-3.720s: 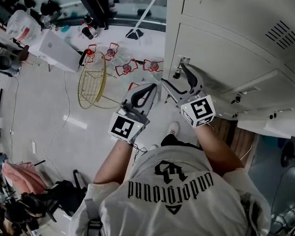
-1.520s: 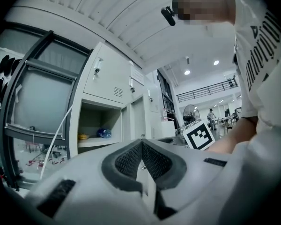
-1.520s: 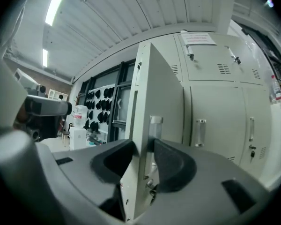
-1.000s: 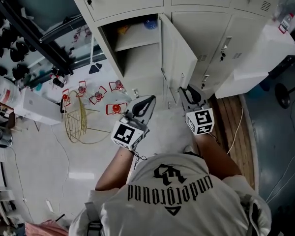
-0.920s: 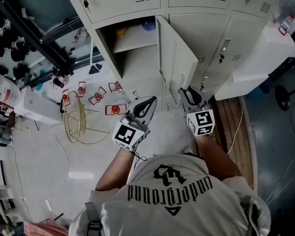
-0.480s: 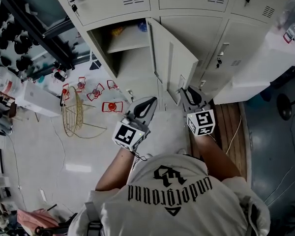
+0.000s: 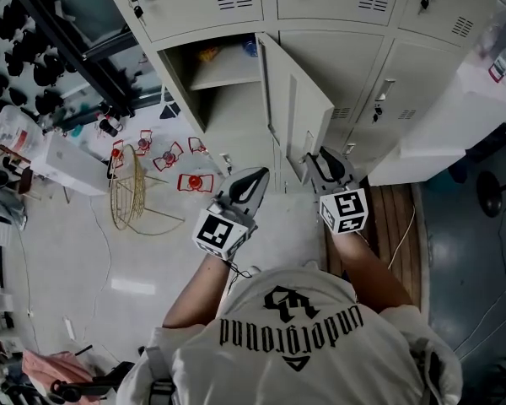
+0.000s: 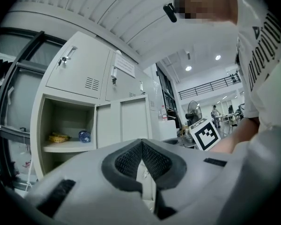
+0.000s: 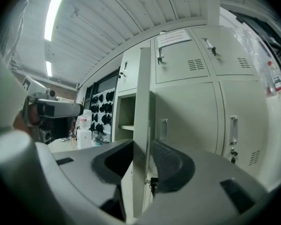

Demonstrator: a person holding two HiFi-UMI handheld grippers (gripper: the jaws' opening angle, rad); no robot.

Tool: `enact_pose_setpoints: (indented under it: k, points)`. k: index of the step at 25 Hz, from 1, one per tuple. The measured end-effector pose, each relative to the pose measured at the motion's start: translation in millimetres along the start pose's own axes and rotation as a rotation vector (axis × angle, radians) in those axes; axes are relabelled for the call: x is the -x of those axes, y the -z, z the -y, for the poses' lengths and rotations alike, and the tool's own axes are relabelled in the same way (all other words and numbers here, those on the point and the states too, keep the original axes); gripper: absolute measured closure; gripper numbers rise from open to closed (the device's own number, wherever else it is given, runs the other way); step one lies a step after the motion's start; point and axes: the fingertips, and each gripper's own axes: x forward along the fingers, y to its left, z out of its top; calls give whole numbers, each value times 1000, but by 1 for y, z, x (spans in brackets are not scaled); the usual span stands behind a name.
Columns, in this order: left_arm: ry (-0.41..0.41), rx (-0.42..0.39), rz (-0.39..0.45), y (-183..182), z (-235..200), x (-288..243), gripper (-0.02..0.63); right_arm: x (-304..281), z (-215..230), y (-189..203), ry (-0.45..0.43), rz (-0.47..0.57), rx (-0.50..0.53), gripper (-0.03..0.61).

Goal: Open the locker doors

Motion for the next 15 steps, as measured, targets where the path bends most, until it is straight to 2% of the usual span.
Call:
enact_pose_setpoints:
  k: [5, 15]
  points:
    - [3, -35, 17, -16, -3, -3, 607, 6, -3, -21, -40, 9, -23, 368]
    - [18, -156, 126, -115, 2, -38, 607, 29, -3, -120, -156, 135, -20, 333]
